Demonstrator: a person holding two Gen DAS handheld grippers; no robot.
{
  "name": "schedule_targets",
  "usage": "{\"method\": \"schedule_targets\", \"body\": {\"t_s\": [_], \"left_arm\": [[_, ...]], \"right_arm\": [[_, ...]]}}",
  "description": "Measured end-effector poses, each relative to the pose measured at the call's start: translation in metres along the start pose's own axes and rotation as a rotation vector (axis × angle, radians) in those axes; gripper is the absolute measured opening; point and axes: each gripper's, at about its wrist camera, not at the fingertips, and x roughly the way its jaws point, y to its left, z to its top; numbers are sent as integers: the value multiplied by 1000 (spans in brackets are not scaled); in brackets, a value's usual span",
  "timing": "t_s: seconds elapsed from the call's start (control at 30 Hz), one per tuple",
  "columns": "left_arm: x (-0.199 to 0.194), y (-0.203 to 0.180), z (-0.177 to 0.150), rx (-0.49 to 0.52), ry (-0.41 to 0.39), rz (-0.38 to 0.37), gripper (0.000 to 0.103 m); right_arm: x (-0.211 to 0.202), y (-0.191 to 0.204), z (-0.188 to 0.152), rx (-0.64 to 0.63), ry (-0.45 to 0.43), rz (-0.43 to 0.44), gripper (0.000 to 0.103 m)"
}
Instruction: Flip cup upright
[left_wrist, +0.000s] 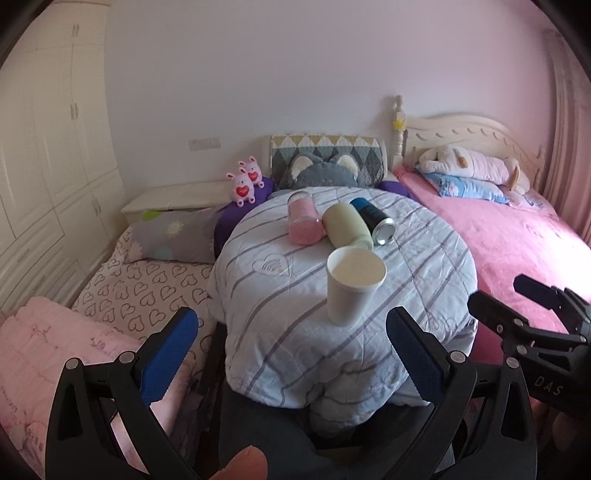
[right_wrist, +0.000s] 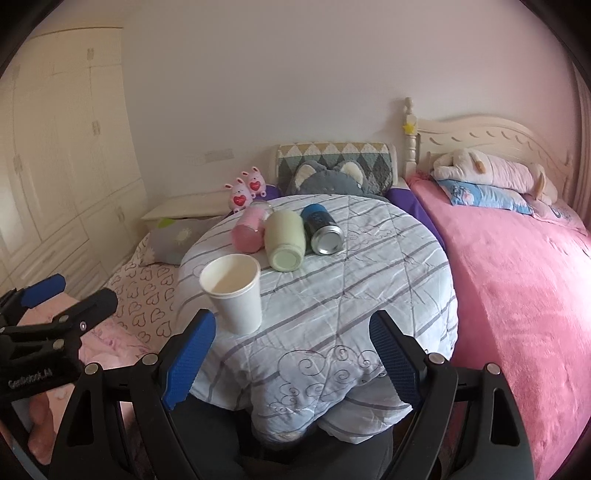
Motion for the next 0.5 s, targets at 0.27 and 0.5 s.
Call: {"method": "schedule_targets", "body": {"t_s": [0.27,0.5], "left_arm": [[1,7,-6,-19,25,17,103],[-6,0,-8,-3,20,12,103]], "right_arm": [[-5,7,-3,-26,3,-4,86],[-6,7,-2,-25,2,-8,86]]}}
